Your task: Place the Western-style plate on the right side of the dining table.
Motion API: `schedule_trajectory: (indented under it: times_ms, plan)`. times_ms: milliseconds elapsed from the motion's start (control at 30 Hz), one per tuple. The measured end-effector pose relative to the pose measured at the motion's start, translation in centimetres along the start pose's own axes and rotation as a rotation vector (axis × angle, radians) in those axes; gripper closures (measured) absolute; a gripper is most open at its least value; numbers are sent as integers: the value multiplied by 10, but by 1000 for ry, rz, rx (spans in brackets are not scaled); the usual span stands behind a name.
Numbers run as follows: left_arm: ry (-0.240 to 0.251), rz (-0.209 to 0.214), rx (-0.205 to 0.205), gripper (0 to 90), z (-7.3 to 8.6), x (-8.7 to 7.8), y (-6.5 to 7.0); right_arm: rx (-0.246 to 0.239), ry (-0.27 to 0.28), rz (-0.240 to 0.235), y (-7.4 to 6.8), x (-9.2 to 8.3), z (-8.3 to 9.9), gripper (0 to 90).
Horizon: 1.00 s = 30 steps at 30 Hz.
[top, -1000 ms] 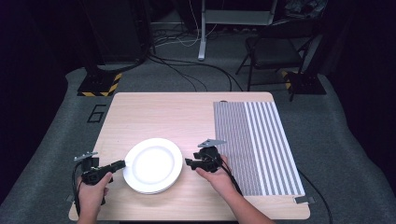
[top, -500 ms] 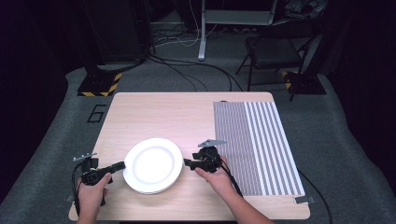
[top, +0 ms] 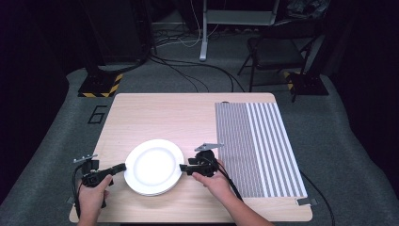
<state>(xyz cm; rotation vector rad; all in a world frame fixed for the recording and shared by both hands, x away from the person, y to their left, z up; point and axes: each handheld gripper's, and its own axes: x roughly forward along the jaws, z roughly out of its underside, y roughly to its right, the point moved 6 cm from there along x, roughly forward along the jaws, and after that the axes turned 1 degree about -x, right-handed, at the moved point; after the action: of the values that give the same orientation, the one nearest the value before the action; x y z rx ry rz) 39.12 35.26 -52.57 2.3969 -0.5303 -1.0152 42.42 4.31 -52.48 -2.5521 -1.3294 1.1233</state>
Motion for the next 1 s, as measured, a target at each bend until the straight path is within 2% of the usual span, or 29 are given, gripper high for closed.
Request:
schedule_trajectory:
  times_ms: [67, 100, 133, 167, 200, 267, 300, 433, 600, 800, 1000]
  plan:
    - [-8, -2, 12, 812, 0, -1, 0, 21, -1, -10, 0, 1, 0, 513]
    - [-5, -5, 16, 812, 0, 0, 0, 68, 10, -30, 1, 2, -2, 543]
    - [-5, -5, 16, 812, 0, 0, 0, 68, 10, -30, 1, 2, -2, 543]
    - [-2, -7, 19, 812, 0, 0, 0, 119, 21, -55, 5, 3, -4, 570]
    - [-2, -7, 19, 812, 0, 0, 0, 141, 21, -68, 6, 3, -4, 574]
    - [2, -11, 21, 812, 0, 0, 1, 153, 20, -75, 7, 4, -4, 576]
    - [1, -13, 27, 812, 1, 0, 1, 177, 3, -94, 7, 6, -3, 584]
    - [2, -22, 33, 811, 1, 0, 2, 185, -7, -119, 3, 9, -1, 584]
    - [1, -23, 34, 811, 1, 0, 2, 179, -6, -113, 0, 9, 0, 582]
    - [3, -53, 65, 806, 1, 0, 5, 184, -3, -115, 0, 8, 1, 585]
    - [14, -59, 61, 806, 1, 1, 6, 196, 6, -129, 1, 8, 1, 587]
